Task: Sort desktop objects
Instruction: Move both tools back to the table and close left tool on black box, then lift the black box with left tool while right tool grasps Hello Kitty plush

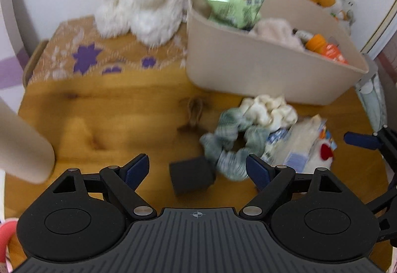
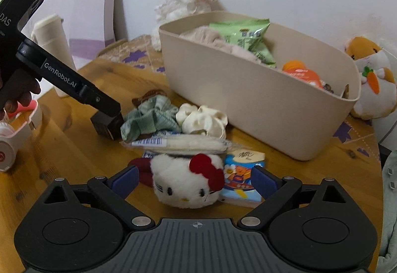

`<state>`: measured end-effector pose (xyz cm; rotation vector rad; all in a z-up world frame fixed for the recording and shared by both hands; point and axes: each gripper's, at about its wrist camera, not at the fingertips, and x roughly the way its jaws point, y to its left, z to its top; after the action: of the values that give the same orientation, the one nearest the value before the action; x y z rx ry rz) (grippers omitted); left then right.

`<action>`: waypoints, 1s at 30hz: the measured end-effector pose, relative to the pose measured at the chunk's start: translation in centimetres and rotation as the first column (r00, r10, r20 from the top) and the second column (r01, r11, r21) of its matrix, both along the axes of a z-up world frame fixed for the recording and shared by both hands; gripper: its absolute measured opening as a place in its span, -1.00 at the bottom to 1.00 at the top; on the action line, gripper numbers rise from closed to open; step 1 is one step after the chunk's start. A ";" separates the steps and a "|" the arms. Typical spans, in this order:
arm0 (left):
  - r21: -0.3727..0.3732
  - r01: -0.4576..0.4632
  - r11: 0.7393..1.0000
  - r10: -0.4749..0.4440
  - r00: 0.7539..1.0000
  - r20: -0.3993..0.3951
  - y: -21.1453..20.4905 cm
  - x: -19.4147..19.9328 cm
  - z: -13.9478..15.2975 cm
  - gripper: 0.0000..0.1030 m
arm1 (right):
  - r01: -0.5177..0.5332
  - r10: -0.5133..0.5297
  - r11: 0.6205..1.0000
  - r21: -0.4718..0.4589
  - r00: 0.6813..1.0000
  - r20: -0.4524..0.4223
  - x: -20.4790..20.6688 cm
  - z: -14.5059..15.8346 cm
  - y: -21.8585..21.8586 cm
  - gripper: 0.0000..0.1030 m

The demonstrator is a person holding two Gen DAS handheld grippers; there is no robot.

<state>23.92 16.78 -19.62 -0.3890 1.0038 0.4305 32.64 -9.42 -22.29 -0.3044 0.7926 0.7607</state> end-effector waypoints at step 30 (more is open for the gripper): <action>-0.059 -0.111 0.992 0.109 0.994 -0.027 0.0 0.1 -3.5 -0.07 | -0.020 0.019 0.997 -0.070 1.000 -0.006 -0.1 -1.3 1.6 0.13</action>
<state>23.97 16.83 -23.12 -0.4960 1.0228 0.5062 32.58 -7.78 -23.63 -0.3733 0.8231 0.7534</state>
